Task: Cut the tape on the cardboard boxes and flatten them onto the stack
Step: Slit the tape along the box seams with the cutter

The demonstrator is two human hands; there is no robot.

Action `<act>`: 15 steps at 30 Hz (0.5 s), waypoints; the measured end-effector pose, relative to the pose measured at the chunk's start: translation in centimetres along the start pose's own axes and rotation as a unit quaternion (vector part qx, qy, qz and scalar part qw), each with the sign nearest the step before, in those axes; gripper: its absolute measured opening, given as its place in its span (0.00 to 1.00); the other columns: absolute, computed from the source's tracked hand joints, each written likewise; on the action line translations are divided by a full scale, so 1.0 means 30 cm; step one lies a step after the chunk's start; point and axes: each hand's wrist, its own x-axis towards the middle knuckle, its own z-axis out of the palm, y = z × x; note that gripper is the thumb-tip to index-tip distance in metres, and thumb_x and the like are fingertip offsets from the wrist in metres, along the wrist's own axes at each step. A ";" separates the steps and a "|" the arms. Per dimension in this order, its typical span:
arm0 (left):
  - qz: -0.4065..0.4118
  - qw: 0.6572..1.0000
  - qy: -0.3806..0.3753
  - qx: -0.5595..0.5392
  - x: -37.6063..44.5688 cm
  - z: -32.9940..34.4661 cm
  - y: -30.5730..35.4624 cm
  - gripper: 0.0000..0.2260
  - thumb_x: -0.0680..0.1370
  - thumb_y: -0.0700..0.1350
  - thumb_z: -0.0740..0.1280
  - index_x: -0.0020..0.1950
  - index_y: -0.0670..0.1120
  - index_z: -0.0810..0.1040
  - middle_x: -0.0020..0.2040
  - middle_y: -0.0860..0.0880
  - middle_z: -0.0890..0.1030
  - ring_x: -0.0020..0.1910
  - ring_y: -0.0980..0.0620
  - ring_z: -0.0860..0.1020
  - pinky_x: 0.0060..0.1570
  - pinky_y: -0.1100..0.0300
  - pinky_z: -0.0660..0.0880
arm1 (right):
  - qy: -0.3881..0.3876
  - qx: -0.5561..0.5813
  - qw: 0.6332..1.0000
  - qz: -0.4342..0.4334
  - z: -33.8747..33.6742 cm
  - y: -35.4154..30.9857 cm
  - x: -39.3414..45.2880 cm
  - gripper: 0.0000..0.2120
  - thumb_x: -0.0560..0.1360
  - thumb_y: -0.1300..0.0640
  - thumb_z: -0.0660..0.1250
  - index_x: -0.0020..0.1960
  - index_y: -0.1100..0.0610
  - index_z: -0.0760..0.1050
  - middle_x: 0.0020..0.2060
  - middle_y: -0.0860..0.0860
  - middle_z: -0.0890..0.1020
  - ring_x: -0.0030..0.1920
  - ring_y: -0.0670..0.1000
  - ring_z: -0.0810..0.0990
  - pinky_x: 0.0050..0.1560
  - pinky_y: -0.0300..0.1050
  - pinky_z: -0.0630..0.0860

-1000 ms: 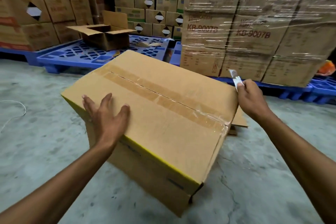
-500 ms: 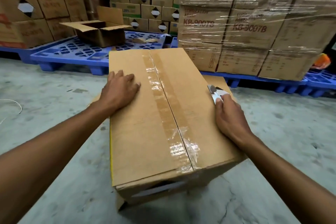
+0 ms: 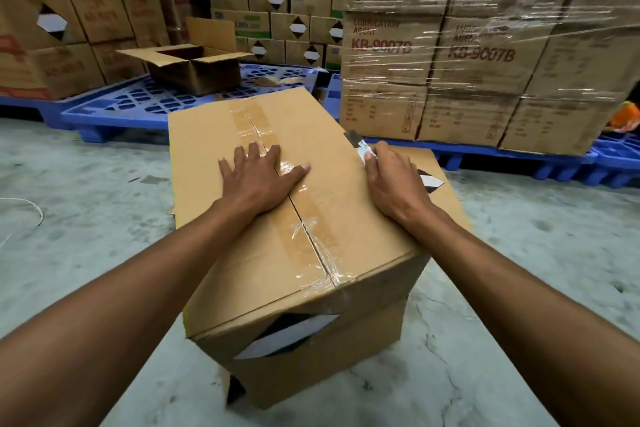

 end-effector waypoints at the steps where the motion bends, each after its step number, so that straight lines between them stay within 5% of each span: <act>1: -0.009 1.000 -0.001 -0.001 0.012 -0.002 -0.004 0.37 0.72 0.73 0.49 0.75 0.55 0.60 0.78 0.43 0.55 0.76 0.41 0.51 0.72 0.37 0.45 | -0.006 -0.009 1.000 -0.002 0.012 -0.007 0.027 0.15 0.82 0.52 0.51 0.57 0.60 0.70 0.53 0.59 0.79 0.52 0.62 0.76 0.51 0.56 0.73; 8: -0.011 1.000 -0.002 -0.012 0.041 0.021 0.036 0.35 0.73 0.72 0.49 0.75 0.55 0.59 0.78 0.43 0.53 0.76 0.42 0.49 0.71 0.39 0.45 | 0.035 -0.065 0.997 -0.028 -0.058 -0.047 -0.033 0.13 0.81 0.52 0.55 0.51 0.59 0.73 0.46 0.57 0.79 0.46 0.59 0.77 0.45 0.55 0.75; 15: -0.009 1.000 0.000 -0.002 0.061 0.038 0.051 0.36 0.73 0.73 0.48 0.75 0.54 0.59 0.78 0.42 0.53 0.76 0.40 0.50 0.71 0.39 0.47 | -0.149 -0.125 0.980 -0.036 -0.132 -0.162 -0.250 0.12 0.79 0.51 0.58 0.50 0.57 0.76 0.45 0.56 0.79 0.46 0.58 0.78 0.45 0.52 0.77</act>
